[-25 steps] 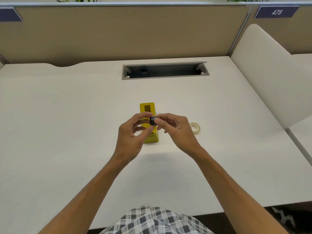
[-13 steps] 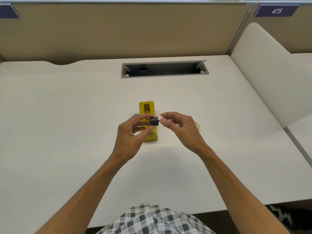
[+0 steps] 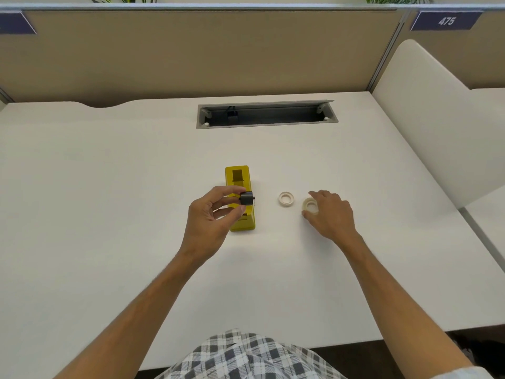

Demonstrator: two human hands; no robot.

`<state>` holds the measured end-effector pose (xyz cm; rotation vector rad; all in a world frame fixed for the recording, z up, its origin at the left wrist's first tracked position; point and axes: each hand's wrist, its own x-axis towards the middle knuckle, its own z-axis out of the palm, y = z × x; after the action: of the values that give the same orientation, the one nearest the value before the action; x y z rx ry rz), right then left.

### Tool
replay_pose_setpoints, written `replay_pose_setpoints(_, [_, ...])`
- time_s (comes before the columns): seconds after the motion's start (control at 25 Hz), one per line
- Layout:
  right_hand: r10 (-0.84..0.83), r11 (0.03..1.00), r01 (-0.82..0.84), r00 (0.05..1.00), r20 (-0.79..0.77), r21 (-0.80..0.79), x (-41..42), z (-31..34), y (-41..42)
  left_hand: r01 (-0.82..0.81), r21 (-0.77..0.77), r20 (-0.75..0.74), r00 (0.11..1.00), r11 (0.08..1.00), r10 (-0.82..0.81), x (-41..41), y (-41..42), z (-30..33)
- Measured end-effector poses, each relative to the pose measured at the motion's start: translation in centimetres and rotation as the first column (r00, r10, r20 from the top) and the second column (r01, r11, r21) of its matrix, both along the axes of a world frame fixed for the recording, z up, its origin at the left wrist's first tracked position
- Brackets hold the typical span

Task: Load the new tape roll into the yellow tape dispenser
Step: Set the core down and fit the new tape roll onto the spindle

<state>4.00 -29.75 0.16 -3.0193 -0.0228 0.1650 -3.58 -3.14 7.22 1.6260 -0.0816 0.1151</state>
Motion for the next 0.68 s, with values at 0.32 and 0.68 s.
replay_pose_setpoints(0.32, [-0.100,0.970,0.087,0.994,0.048,0.226,0.2,0.2,0.1,-0.019,-0.004,-0.014,1.000,1.000,0.019,0.0,0.0,0.0])
replay_pose_setpoints(0.68, [-0.060,0.279,0.088,0.995,-0.074,0.956,-2.5,4.1,3.1,-0.028,-0.022,-0.035,0.999,0.999,0.027,0.0,-0.4,0.0])
